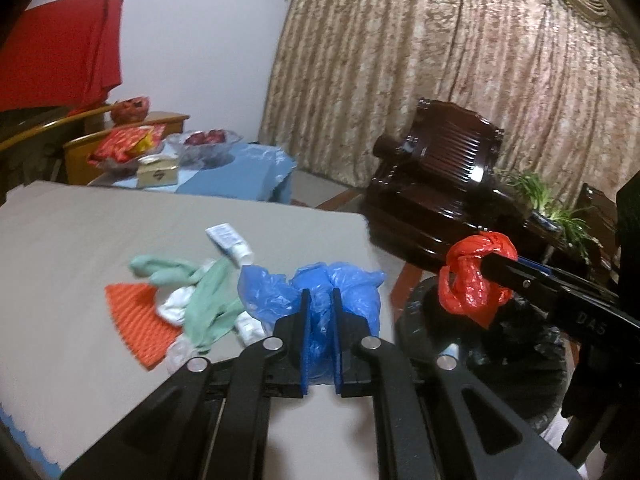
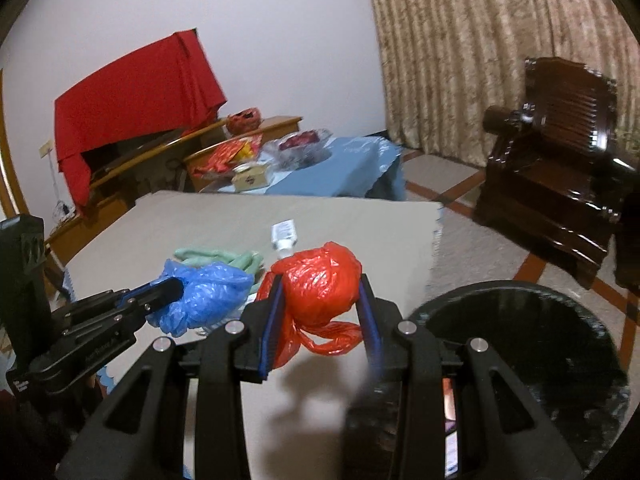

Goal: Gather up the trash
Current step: 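Carry the blue and red bags over the bin and release them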

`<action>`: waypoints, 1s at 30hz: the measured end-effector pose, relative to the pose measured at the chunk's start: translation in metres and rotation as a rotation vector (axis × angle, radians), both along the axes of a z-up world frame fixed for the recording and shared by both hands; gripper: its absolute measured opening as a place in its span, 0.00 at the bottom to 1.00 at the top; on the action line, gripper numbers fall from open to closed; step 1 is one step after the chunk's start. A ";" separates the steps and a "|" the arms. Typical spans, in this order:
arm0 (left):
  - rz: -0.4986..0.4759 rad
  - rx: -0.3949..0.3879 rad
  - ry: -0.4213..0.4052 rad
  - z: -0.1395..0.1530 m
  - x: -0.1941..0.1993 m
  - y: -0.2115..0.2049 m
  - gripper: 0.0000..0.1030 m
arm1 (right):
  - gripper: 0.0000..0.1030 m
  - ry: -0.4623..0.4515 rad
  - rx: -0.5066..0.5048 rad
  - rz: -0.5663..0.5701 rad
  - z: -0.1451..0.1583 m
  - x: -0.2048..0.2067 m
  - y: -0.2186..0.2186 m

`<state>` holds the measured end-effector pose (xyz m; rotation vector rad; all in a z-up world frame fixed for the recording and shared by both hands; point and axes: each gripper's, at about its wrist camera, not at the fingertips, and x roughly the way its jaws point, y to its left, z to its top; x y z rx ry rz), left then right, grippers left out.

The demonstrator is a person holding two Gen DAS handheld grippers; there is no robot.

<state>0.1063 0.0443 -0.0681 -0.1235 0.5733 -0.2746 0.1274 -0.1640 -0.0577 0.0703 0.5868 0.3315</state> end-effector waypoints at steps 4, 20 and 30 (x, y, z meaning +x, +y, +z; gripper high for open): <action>-0.058 -0.006 -0.014 0.006 0.004 -0.023 0.08 | 0.33 -0.015 -0.009 -0.066 0.007 -0.008 -0.032; -0.326 -0.004 -0.020 0.008 0.016 -0.145 0.08 | 0.33 -0.008 -0.047 -0.325 -0.004 -0.042 -0.137; -0.432 0.006 0.006 -0.007 0.020 -0.198 0.08 | 0.33 0.035 -0.057 -0.414 -0.024 -0.052 -0.171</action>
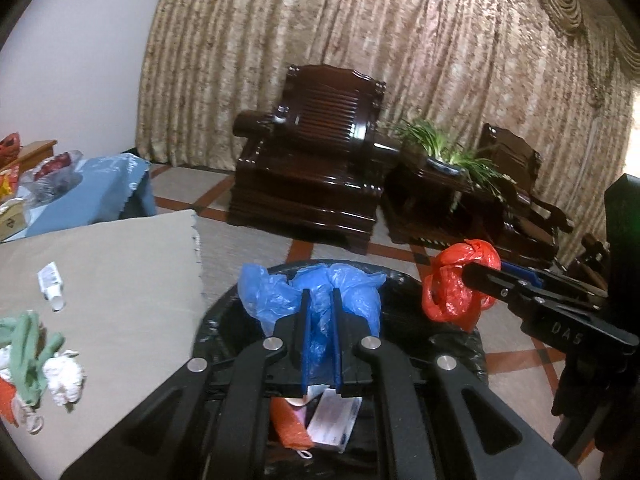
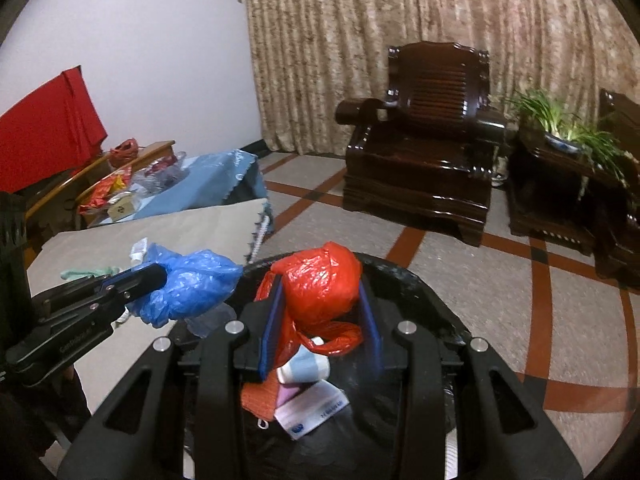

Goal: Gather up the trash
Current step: 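Carry the blue and red bags over the bin and release them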

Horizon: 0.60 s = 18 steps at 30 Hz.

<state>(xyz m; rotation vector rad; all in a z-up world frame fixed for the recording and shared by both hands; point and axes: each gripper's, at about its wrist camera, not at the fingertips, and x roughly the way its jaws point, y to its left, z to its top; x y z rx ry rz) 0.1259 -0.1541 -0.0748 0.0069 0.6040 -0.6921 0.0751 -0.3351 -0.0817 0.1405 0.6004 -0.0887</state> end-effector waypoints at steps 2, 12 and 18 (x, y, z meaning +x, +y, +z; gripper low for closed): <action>-0.021 0.004 0.004 -0.004 -0.001 -0.008 0.08 | 0.34 0.011 0.001 -0.008 -0.004 0.000 -0.005; -0.015 0.004 0.052 -0.012 0.002 -0.003 0.59 | 0.81 0.044 0.005 -0.069 -0.015 -0.005 -0.016; 0.093 0.014 0.009 -0.004 -0.003 0.032 0.88 | 0.95 0.034 0.035 -0.072 -0.008 -0.005 -0.007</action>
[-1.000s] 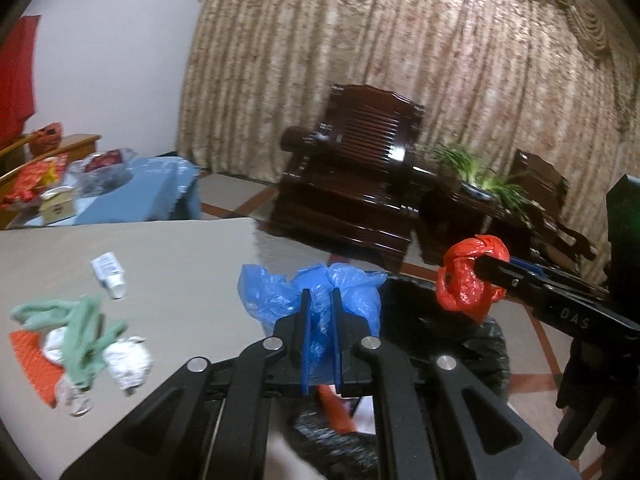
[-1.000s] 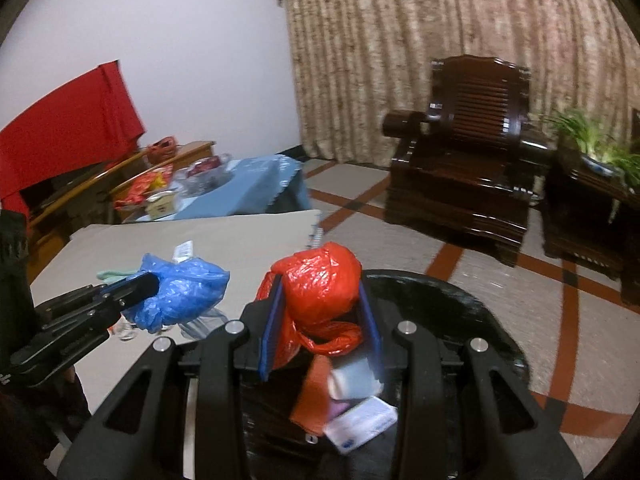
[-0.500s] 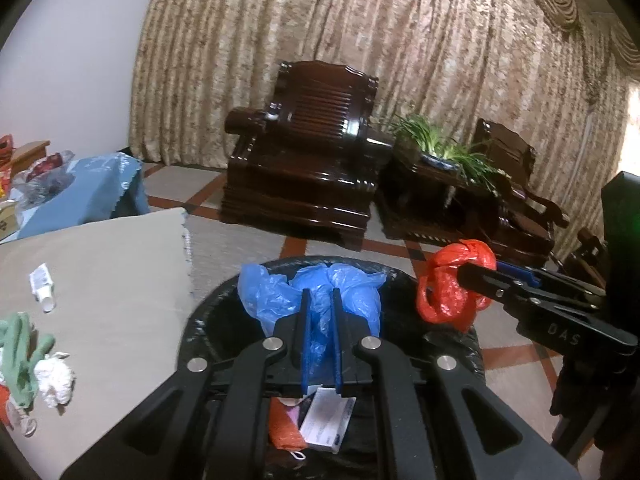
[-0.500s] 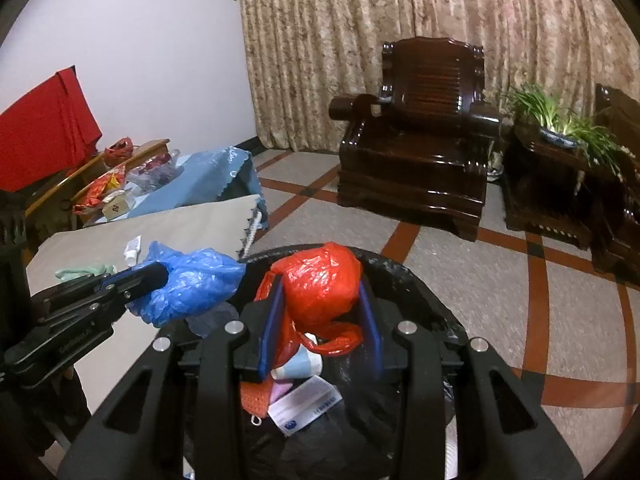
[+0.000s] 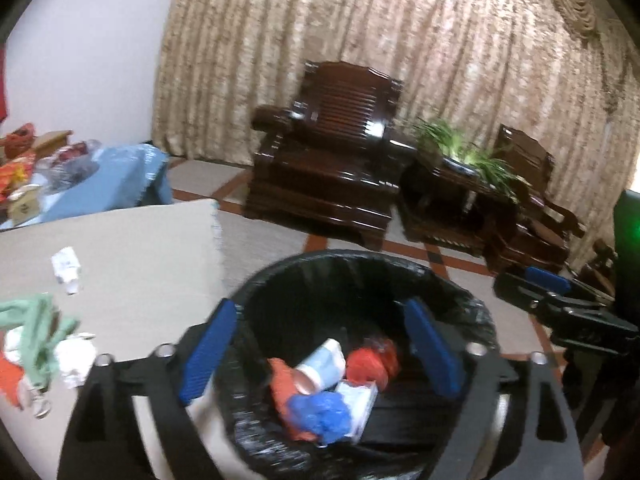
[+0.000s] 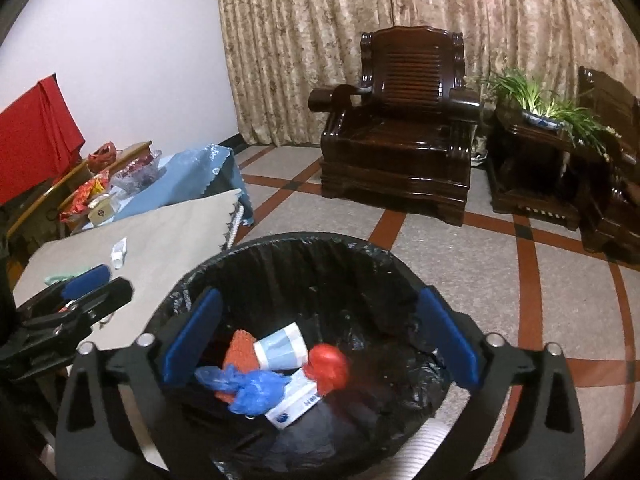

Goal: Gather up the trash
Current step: 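Carry the blue and red bags over the bin and release them, then move both tools back to the pile and grasp the white tissue with the right tool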

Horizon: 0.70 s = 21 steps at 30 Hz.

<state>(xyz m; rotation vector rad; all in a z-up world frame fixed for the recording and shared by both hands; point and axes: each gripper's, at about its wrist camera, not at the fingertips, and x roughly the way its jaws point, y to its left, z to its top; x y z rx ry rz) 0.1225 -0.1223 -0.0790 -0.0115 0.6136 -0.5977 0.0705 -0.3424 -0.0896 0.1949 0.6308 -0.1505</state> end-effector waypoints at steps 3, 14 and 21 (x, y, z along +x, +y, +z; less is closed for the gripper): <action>0.071 0.000 -0.019 0.006 -0.004 0.025 0.94 | 0.95 -0.015 0.009 0.021 0.005 0.003 0.011; 0.293 0.025 -0.059 0.015 -0.013 0.113 0.94 | 0.95 -0.054 0.001 0.198 0.018 0.036 0.086; 0.414 0.061 -0.062 0.005 -0.016 0.170 0.94 | 0.95 -0.056 -0.008 0.305 0.017 0.061 0.144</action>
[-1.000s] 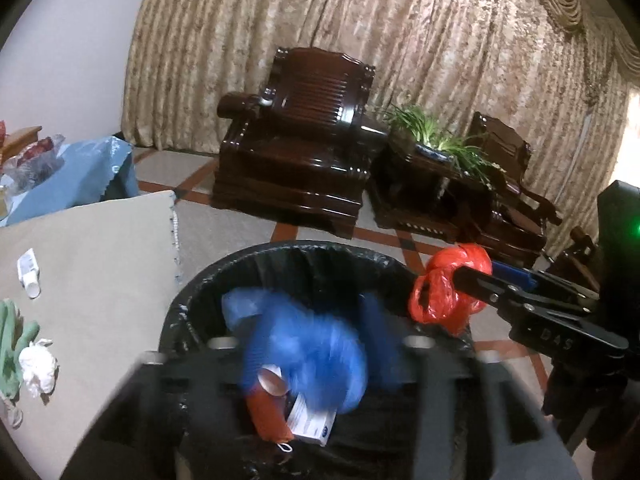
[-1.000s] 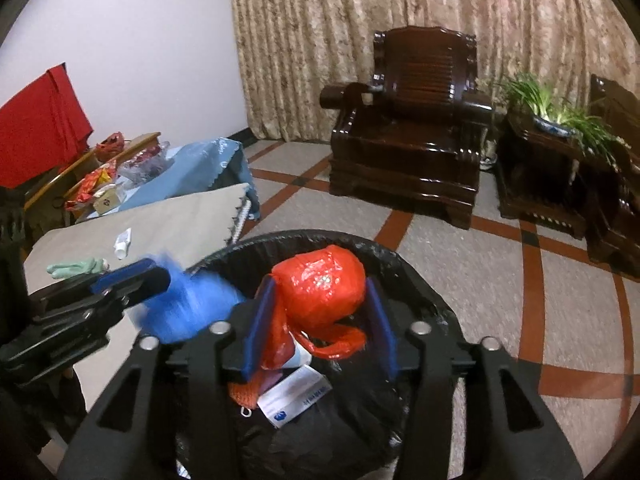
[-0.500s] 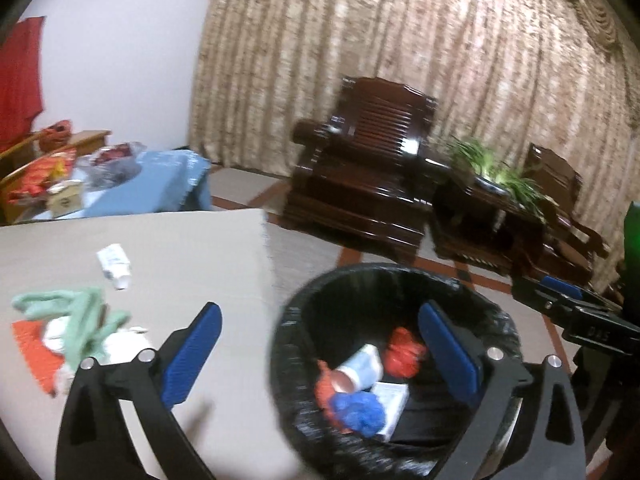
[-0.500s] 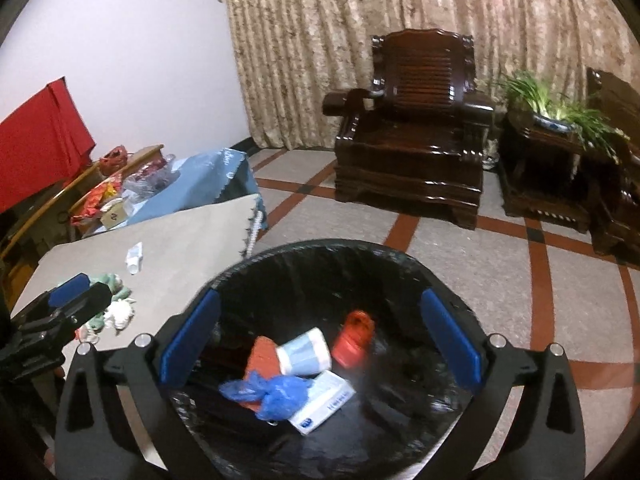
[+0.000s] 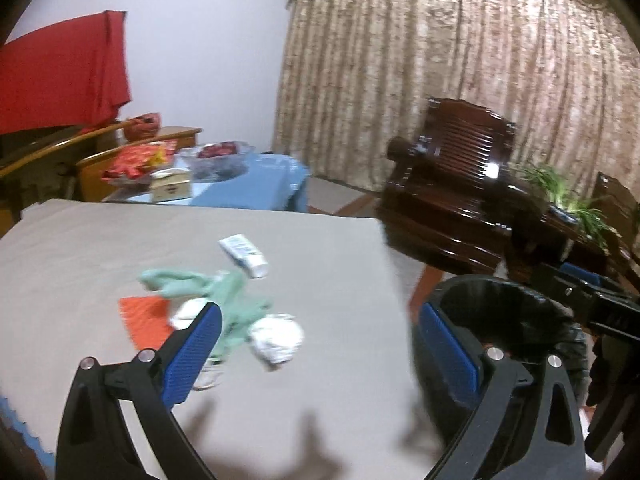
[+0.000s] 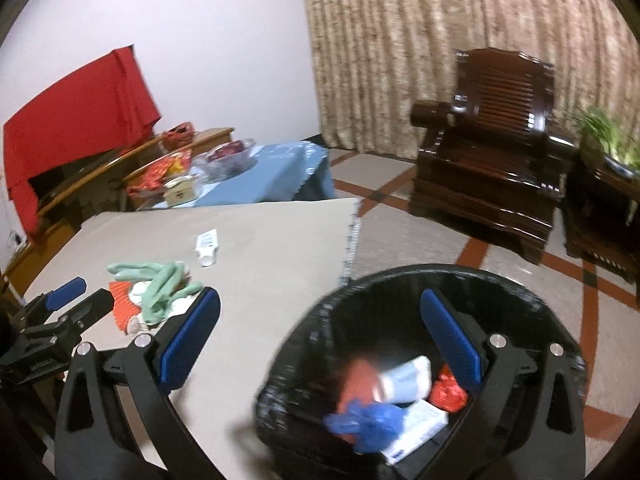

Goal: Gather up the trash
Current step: 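Move both tools back to the pile and grasp the white tissue with the right tool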

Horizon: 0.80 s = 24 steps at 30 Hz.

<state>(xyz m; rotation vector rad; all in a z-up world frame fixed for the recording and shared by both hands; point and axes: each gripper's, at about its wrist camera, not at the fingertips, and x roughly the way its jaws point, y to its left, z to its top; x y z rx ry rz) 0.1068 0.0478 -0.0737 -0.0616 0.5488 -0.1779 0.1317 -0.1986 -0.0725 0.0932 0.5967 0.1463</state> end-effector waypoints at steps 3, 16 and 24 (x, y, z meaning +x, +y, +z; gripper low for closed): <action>0.043 0.017 0.005 -0.006 0.001 0.021 0.94 | 0.95 0.007 0.002 0.047 -0.003 0.011 0.026; 0.161 0.034 0.046 -0.039 0.020 0.087 0.94 | 0.95 0.066 -0.025 0.160 -0.046 0.059 0.111; 0.197 0.018 0.097 -0.063 0.030 0.115 0.93 | 0.95 0.129 -0.061 0.198 -0.085 0.088 0.149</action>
